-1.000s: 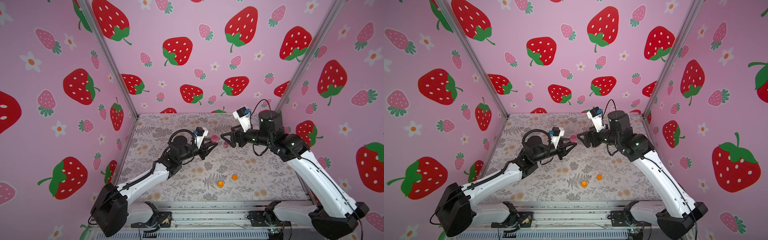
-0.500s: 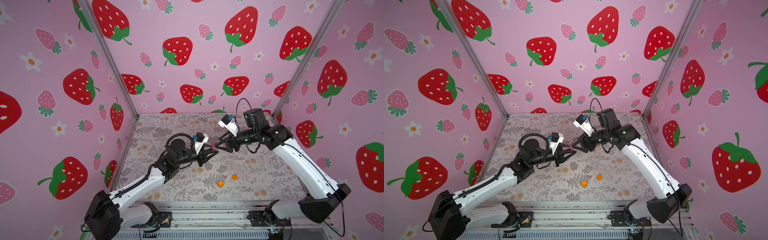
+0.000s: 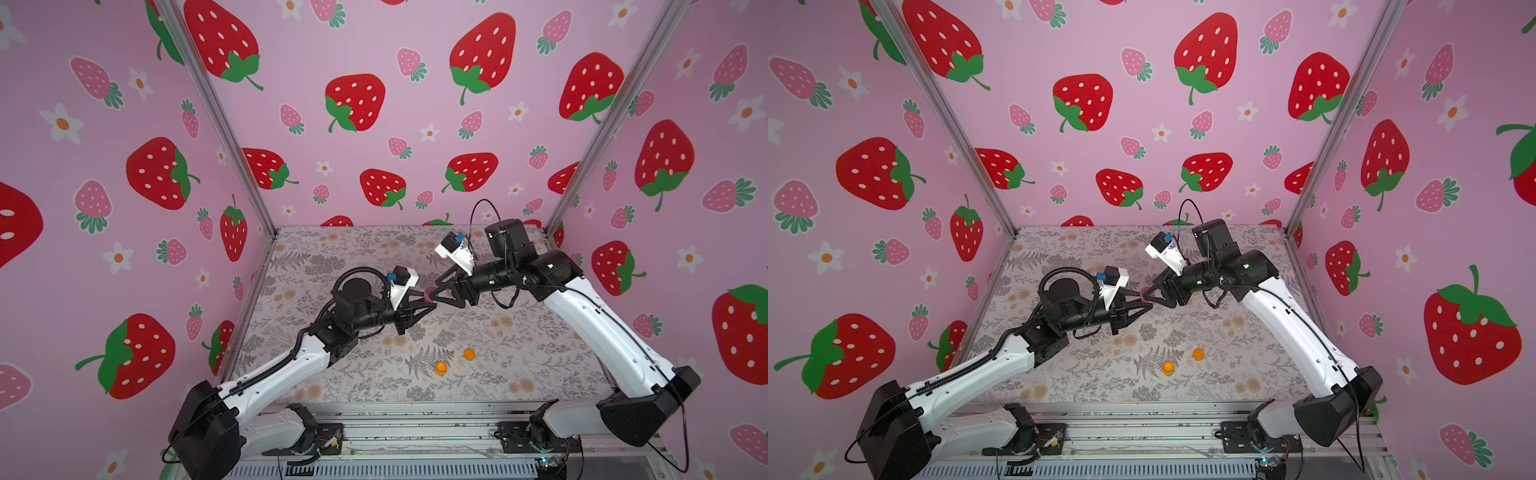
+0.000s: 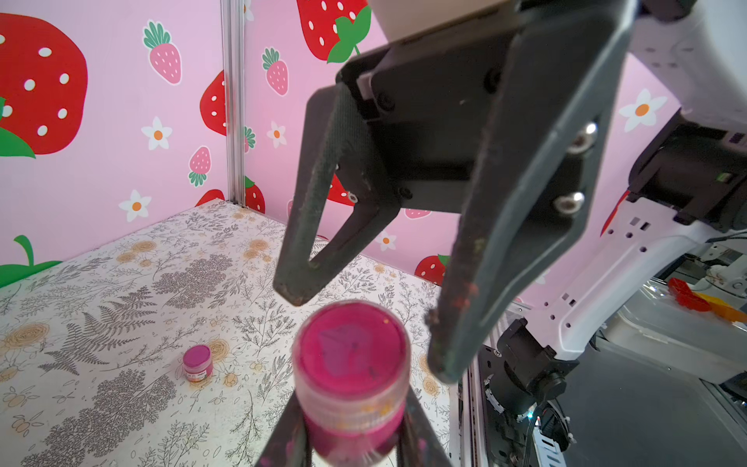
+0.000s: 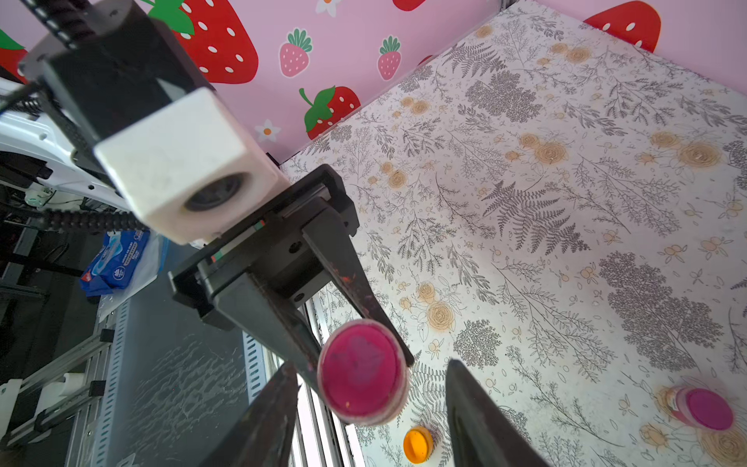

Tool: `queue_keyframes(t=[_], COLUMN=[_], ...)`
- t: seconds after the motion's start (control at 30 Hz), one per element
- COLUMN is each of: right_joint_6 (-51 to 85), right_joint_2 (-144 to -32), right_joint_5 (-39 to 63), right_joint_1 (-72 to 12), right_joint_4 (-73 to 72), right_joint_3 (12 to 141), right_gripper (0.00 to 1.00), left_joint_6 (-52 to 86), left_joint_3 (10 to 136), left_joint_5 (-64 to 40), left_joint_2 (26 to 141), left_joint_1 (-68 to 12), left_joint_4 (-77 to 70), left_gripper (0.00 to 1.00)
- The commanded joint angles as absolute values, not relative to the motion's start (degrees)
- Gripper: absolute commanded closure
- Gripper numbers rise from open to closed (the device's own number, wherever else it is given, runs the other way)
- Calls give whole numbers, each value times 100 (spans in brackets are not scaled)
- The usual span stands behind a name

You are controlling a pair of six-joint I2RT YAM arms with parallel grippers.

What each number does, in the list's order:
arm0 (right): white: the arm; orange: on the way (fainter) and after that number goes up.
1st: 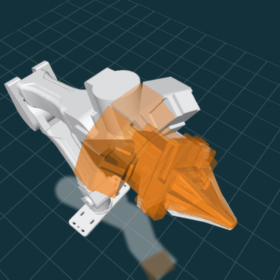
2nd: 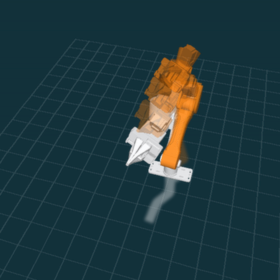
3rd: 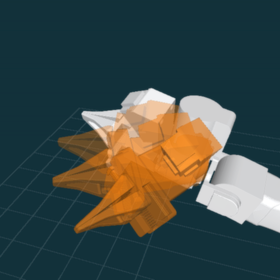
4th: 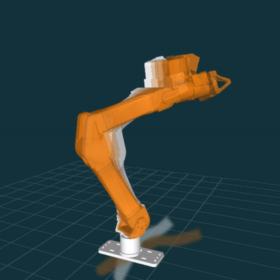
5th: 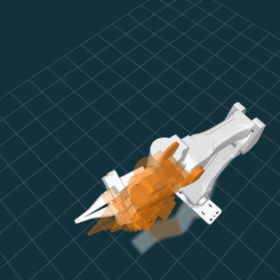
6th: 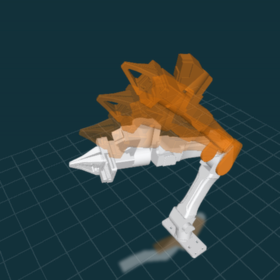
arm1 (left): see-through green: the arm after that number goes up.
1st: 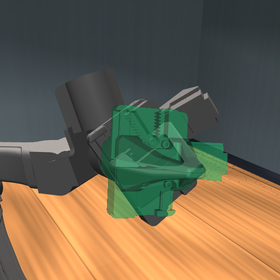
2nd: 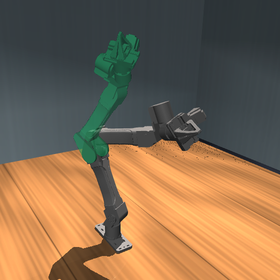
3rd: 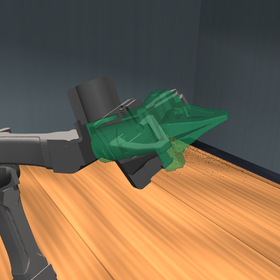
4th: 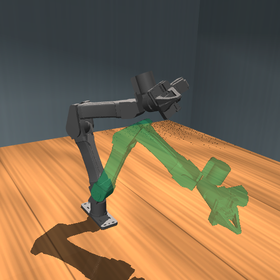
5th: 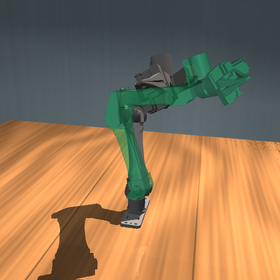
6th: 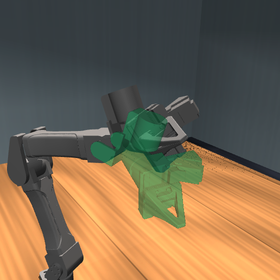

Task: Close the paint jar lid
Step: Screw the lid onto the paint jar.

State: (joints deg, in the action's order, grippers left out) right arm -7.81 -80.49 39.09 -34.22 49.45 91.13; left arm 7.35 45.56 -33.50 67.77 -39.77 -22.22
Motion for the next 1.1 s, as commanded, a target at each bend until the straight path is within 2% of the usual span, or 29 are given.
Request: queue_keyframes(t=[0.0, 0.17, 0.4, 0.57, 0.7, 0.77, 0.87, 1.07], right_joint_6=[-844, -809, -771, -697, -523, -307, 381, 1977], right_joint_2=[-8016, -7998, -8033, -8016, -7957, -7904, -7832, -8027], right_joint_5=[3981, 3989, 4010, 3903, 3843, 3714, 3105, 758], right_joint_1=[-3476, -3501, -3556, -3569, -3612, -3665, -3899, -4658], right_joint_4=[4889, 4801, 4716, 4651, 4509, 4094, 3251, 1778], right_joint_3=[9040, 9000, 8843, 8798, 8649, 8459, 8051, 7656], right_gripper=[42, 54, 58, 67, 71, 75, 74, 71], left_joint_6=[650, 650, 621, 611, 585, 553, 479, 389], left_joint_3=[4676, 4684, 4763, 4781, 4824, 4868, 4998, 5559], left_joint_5=[-3455, -3431, -3434, -3421, -3333, -3146, -2543, -1115], left_joint_2=[6759, 6785, 6837, 6860, 6929, 7000, 7200, 8061], left_joint_1=[-3998, -3997, -3996, -3998, -3999, -4007, -4056, -4192], left_joint_4=[-2292, -2294, -2242, -2251, -2238, -2239, -2357, -2668], left_gripper=[80, 80, 80, 80, 80, 80, 80, 81])
